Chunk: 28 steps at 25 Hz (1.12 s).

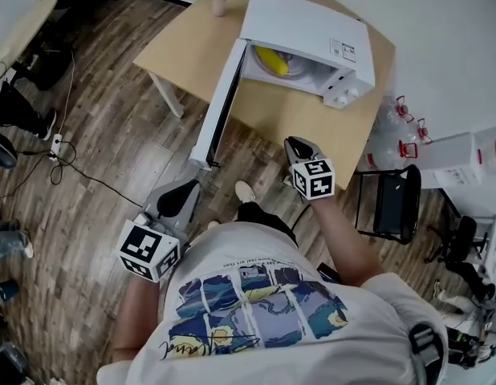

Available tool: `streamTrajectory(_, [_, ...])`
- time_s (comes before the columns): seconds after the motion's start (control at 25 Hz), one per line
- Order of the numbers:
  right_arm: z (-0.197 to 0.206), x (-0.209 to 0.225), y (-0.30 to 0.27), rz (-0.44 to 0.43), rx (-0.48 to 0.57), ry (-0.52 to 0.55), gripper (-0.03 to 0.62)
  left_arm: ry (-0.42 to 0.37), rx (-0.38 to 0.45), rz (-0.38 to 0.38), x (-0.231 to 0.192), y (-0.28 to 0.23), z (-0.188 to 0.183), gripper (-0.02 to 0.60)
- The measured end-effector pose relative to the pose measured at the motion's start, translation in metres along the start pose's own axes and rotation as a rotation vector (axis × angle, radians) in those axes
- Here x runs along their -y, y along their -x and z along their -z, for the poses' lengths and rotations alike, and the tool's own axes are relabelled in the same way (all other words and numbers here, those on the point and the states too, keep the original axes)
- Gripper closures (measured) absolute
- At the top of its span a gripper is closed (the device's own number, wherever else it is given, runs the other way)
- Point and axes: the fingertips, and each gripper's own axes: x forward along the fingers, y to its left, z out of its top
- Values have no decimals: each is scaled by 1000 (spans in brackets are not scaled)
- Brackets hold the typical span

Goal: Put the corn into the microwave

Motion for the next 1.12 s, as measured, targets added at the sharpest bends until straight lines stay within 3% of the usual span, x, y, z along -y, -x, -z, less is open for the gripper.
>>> streamTrajectory(0.48, [16, -95, 98, -65, 47, -4, 583, -6, -17, 109, 33, 32, 49, 572])
streamTrajectory(1.12, [22, -137, 149, -78, 90, 9, 583, -17, -4, 129, 52, 60, 72, 572])
